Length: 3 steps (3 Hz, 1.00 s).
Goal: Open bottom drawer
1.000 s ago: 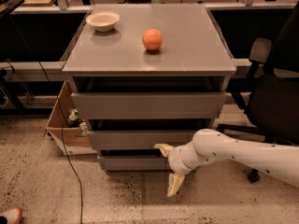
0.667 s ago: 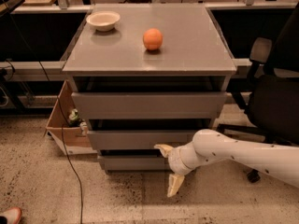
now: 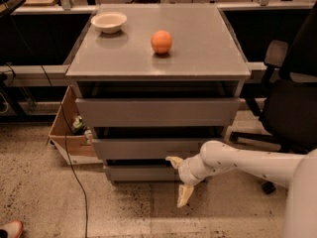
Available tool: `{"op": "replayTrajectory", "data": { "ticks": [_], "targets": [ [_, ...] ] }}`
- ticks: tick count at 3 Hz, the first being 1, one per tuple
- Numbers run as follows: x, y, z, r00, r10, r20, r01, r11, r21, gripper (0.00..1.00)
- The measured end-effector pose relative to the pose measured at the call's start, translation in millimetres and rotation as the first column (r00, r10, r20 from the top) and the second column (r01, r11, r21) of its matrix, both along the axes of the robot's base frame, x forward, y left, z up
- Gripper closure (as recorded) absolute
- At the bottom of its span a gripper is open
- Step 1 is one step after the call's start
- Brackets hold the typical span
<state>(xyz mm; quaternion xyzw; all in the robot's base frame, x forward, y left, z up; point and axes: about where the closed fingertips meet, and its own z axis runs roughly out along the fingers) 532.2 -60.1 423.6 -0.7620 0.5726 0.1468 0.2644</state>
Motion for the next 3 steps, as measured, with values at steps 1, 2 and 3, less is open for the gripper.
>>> {"op": "replayTrajectory", "data": {
  "ticks": [1, 2, 3],
  "targets": [
    [28.9, -20.6, -85.9, 0.9939, -0.096, -0.055, 0.096, 0.995, -0.001, 0.00],
    [28.9, -20.6, -85.9, 0.9939, -0.096, -0.055, 0.096, 0.995, -0.001, 0.00],
    [49.8, -31.6, -101.8, 0.9877, -0.154, -0.029, 0.153, 0.988, -0.030, 0.00]
  ]
}}
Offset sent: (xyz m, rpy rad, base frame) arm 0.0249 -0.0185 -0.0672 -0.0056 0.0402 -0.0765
